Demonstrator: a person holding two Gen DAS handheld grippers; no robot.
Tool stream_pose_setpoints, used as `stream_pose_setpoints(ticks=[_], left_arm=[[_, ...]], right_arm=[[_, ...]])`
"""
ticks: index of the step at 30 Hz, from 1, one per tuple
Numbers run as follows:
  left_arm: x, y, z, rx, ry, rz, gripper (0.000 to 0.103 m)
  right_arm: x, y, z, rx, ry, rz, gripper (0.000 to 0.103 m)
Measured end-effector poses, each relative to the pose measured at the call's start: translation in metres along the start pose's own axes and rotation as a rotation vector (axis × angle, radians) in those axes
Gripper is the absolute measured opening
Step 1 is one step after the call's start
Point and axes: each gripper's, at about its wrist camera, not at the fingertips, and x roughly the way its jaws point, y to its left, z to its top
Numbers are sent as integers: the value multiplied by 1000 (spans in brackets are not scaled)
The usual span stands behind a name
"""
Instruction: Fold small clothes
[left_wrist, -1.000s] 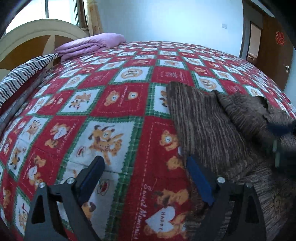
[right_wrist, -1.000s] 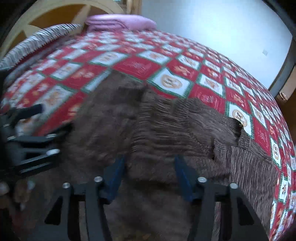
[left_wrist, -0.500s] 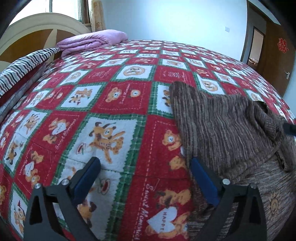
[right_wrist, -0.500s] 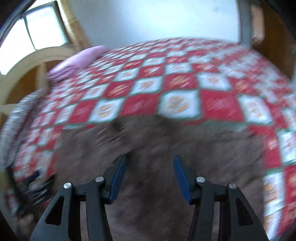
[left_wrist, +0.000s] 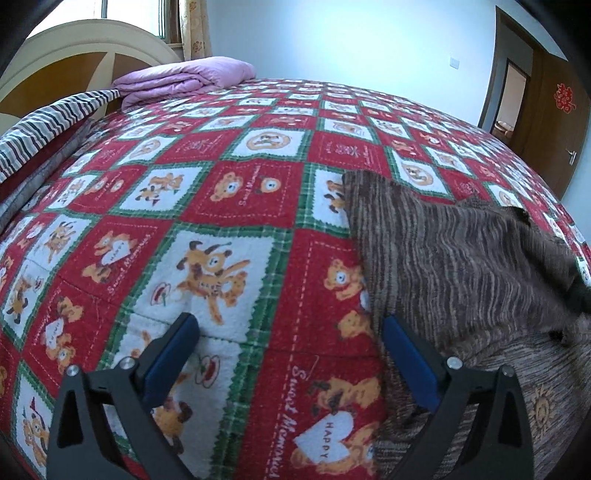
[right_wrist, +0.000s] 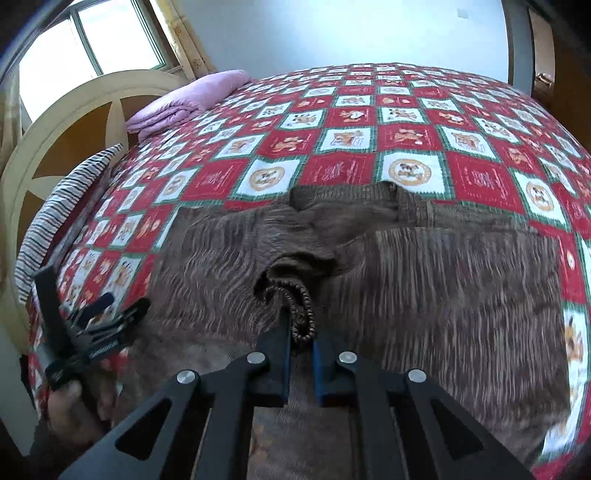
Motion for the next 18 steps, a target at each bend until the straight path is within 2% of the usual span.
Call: stream_pose_setpoints(ticks=[2, 5, 7, 9, 10, 13, 16, 17, 18], left_arm=[[-1, 0, 0, 3, 0, 2, 103], [-1, 0, 0, 1, 1, 1, 103], [-1, 0, 0, 4, 1, 3, 103], [-1, 0, 0, 3, 1, 2, 103], [-1, -1, 0, 4, 1, 3, 103], [-1, -1, 0, 4, 0, 1, 103], [-2, 0, 0, 1, -2, -9, 103], [-1, 0, 0, 0, -1, -10, 103], [-1, 0, 0, 1, -2, -10, 103]], right_arm=[[24, -6, -7, 20, 111, 31, 9], [18, -8, -10, 7, 67, 32, 11], [6, -8, -5, 8, 13, 18, 24], [-8, -11, 5, 19, -48, 45, 55], [-10, -13, 10, 30, -59, 50, 60], [-4, -23, 29, 70, -78, 36, 61], [22, -27, 42, 89, -27, 20, 61], [32, -29, 43, 94, -2, 16, 57], [39, -29, 44, 90, 13, 11, 44]])
